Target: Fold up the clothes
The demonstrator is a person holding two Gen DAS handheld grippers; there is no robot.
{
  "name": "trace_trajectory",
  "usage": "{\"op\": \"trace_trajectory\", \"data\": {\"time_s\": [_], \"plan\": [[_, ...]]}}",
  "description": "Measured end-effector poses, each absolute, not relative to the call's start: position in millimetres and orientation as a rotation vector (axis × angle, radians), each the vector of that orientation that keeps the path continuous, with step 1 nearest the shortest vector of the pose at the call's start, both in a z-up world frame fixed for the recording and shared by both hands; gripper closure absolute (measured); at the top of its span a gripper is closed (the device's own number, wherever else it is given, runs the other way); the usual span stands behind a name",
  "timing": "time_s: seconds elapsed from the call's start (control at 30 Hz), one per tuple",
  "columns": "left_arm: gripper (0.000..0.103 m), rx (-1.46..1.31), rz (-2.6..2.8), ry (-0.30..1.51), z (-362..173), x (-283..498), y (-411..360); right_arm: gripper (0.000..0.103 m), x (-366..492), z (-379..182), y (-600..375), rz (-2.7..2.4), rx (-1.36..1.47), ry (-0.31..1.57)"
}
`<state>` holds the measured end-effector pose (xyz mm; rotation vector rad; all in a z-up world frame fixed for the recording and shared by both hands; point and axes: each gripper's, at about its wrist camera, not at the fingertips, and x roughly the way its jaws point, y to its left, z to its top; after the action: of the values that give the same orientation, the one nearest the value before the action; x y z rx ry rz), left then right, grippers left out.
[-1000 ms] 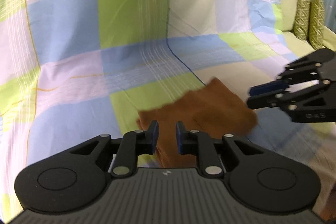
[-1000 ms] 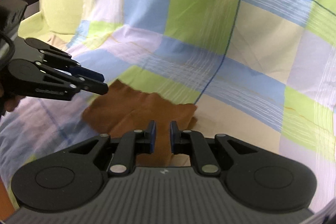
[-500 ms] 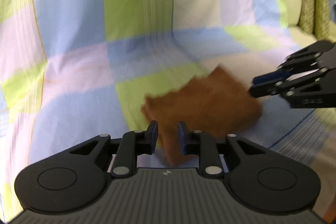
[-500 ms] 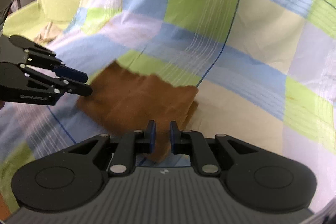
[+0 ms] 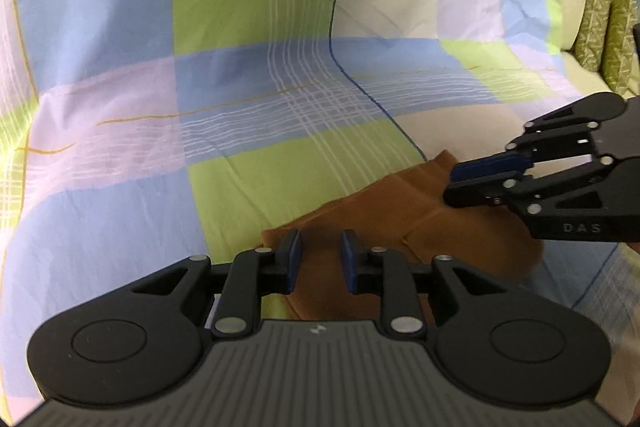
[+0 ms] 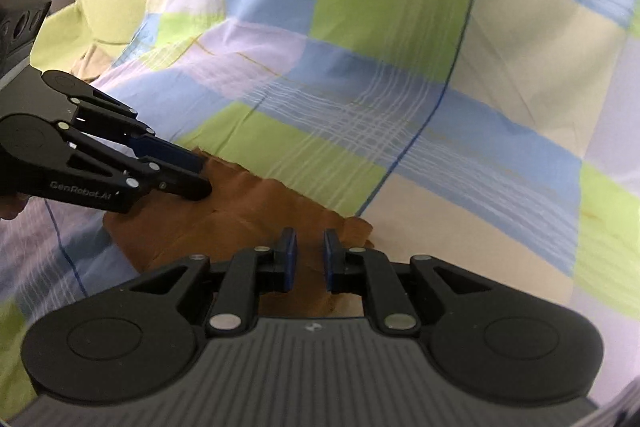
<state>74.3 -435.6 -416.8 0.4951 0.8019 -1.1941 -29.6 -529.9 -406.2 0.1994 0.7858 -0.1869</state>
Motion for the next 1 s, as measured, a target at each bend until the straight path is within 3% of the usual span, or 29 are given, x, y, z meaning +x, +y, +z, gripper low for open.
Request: {"op": "trace_trajectory", "data": {"time_s": [0.3, 0.53, 0.8, 1.0], "plan": [[0.074, 0.515, -1.159, 0.839, -415, 74, -441, 0.092, -32, -392, -533, -0.147, 0.231, 0.714], [0.074, 0.480, -1.151, 0.829, -413, 73, -436, 0.092, -15, -414, -532, -0.114, 0.234, 0.775], [0.075, 0.422, -1.102, 0.821, -397, 63, -388, 0.090, -62, -374, -527, -0.113, 0.338, 0.676], [0.076, 0.375, -1.063, 0.874, -406, 72, -392, 0.090, -80, -380, -515, -0.103, 0.343, 0.711]]}}
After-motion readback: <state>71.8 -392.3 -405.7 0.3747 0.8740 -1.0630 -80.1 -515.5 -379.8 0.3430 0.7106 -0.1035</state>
